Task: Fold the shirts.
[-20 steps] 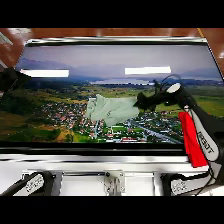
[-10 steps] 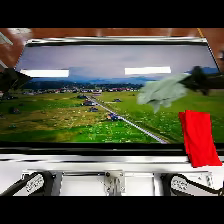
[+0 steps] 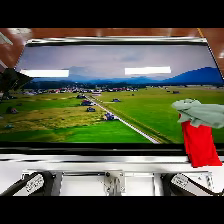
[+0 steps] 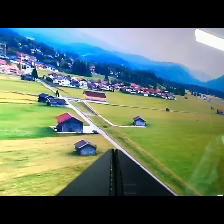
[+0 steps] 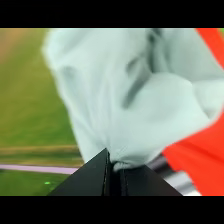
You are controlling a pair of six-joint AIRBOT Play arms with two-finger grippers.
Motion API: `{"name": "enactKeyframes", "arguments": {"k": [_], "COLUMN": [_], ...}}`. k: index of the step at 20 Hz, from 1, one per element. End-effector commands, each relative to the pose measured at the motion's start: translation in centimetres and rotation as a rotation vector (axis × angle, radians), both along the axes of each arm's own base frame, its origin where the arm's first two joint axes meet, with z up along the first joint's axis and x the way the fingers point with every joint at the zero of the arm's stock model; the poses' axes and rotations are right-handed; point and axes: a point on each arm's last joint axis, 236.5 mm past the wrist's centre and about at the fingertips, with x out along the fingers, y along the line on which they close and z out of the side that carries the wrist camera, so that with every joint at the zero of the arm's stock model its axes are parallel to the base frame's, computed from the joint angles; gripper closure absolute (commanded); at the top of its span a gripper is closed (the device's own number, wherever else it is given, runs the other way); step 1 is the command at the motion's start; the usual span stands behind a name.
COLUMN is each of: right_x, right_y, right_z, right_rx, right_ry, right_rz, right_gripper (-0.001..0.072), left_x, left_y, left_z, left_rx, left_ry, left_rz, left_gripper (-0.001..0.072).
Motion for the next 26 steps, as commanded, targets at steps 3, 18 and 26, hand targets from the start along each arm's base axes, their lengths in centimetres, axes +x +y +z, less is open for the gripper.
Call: {"name": "enactKeyframes", "arguments": {"k": [3,18,26], "right_x": [-6.2,-19.3,-12.7], "right_y": [-3.9,2.3,-2.3], "right_z": [-1.4,-13.7,-8.2], "right_rx": [-0.120,-0.011,-0.129], "right_ry": [0.243,0.693,0.426], "right_rz": [-0.147,-0.291,-0.254], "right_gripper": [0.0655,0.0625,0.0111], "left_x": [0.0,-0.7,-0.7], "left_y": [0.0,-0.6,-1.7], "left_z": [0.0,-0.4,-0.7], "left_rx": [0.000,-0.005,0.029], "left_ry": [0.002,0.027,0.015], "left_rz": [-0.002,-0.032,-0.083], "left_gripper": [0.0663,0.0664,0.0665]}}
